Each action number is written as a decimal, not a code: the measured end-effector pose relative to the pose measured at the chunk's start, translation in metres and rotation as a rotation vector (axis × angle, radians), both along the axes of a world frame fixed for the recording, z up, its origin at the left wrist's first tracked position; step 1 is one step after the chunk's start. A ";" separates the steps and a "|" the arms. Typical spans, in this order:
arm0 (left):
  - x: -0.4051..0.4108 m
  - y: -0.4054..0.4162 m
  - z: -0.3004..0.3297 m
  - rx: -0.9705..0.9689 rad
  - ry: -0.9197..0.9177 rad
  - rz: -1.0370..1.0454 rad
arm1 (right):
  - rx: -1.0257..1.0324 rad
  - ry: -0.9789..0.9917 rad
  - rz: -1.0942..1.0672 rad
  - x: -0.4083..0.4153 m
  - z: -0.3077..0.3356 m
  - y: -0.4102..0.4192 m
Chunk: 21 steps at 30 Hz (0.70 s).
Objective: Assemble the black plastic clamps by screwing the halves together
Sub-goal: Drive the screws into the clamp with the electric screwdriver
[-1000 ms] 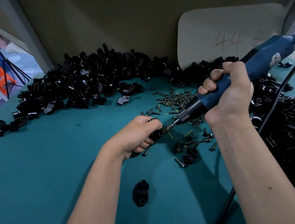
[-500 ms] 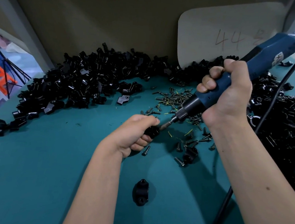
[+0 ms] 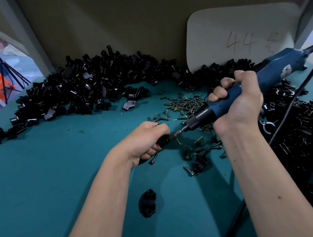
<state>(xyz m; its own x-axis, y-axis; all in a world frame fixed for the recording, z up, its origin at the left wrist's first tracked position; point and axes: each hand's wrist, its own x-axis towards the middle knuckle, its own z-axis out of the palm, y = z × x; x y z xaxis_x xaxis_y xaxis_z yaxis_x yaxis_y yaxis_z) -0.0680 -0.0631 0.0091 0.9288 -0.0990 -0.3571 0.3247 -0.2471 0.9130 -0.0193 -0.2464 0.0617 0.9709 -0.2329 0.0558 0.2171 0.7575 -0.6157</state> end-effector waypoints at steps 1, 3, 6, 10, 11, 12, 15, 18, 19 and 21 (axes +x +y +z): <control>0.000 0.001 0.000 -0.001 0.003 -0.001 | -0.010 -0.011 -0.003 0.000 0.001 0.001; 0.000 0.001 0.000 -0.004 0.006 0.004 | -0.027 -0.025 -0.004 0.000 0.003 0.002; 0.000 0.001 -0.001 -0.003 0.011 0.012 | -0.030 -0.019 -0.006 -0.001 0.002 0.003; 0.000 0.000 0.000 -0.004 0.008 0.017 | -0.015 0.009 -0.016 0.000 0.000 0.002; 0.000 0.000 0.000 -0.005 0.007 0.020 | -0.015 0.013 -0.018 0.000 -0.001 0.002; 0.000 -0.001 0.000 -0.004 0.005 0.021 | -0.015 0.014 -0.021 0.000 -0.001 0.002; 0.000 0.000 0.001 0.000 0.016 0.020 | -0.024 0.003 -0.012 0.000 0.000 0.002; 0.000 -0.001 0.003 -0.004 0.037 0.015 | -0.039 -0.030 0.009 -0.002 0.002 0.003; 0.000 -0.002 0.003 -0.002 0.031 0.023 | -0.045 -0.039 -0.003 -0.002 0.003 0.004; 0.000 -0.004 0.002 0.014 0.020 0.048 | -0.059 -0.054 -0.023 -0.004 0.006 0.005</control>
<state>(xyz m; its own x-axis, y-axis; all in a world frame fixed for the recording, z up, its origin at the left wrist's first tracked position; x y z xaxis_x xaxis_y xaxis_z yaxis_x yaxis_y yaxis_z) -0.0676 -0.0667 0.0106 0.9249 -0.0495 -0.3770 0.3550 -0.2434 0.9026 -0.0233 -0.2414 0.0676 0.9606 -0.2494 0.1228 0.2682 0.7145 -0.6462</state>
